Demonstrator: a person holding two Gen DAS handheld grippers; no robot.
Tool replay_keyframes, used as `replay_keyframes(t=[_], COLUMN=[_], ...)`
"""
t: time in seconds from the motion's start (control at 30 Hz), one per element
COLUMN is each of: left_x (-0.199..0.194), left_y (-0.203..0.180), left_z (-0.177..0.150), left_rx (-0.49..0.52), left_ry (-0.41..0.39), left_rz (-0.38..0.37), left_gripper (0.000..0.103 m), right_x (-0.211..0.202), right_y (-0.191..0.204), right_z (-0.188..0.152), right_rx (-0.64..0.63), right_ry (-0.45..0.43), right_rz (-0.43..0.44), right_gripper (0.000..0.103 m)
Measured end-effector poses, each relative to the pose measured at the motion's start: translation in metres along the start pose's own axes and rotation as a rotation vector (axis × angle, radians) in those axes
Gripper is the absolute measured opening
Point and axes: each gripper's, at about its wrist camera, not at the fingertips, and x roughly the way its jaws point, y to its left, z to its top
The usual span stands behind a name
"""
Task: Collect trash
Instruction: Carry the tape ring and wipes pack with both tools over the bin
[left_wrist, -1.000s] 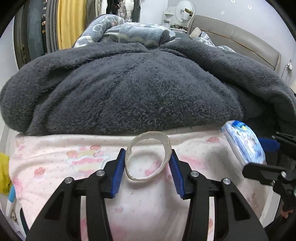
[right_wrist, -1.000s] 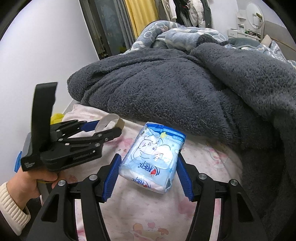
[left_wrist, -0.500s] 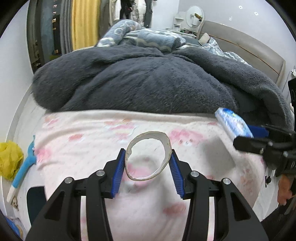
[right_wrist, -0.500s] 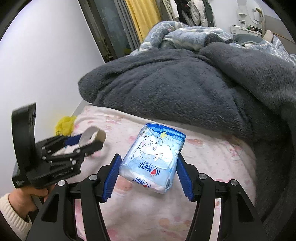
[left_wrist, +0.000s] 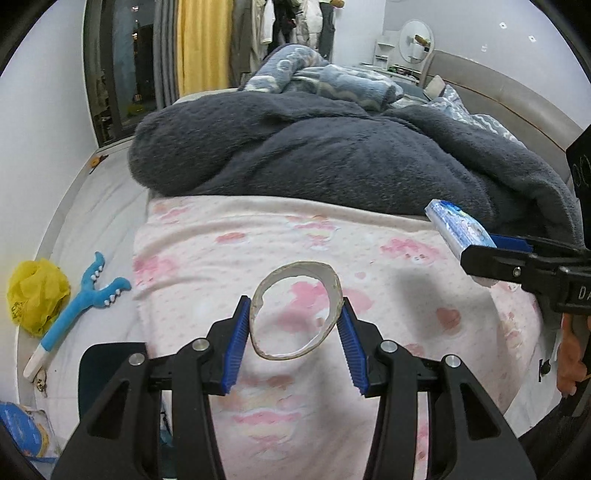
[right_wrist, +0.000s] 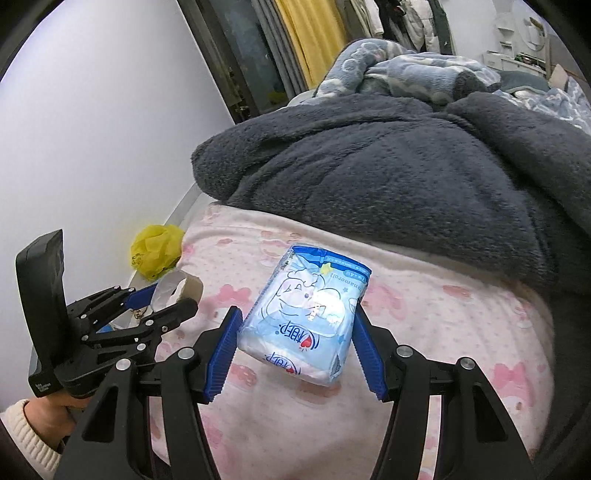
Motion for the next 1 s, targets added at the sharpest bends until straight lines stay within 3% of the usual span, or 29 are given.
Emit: replay_keyframes(t=[0.37,1.0], left_x=[-0.016,-0.026], left_y=[0.038,0.114], left_z=[-0.010,-0.035], left_rx=[-0.045,-0.176], left_ry=[-0.013,0.031], left_rz=[0.052,0.139], left_gripper=[0.050,0.050], right_x=[0.020,0.055], right_y=[0.033,0.088], right_z=[0.011,0.024], right_rx=[-0.036,-0.089], right_ry=[0.009,0.033], right_rz=[0.037,0.098], right_gripper=[0.060,0.060])
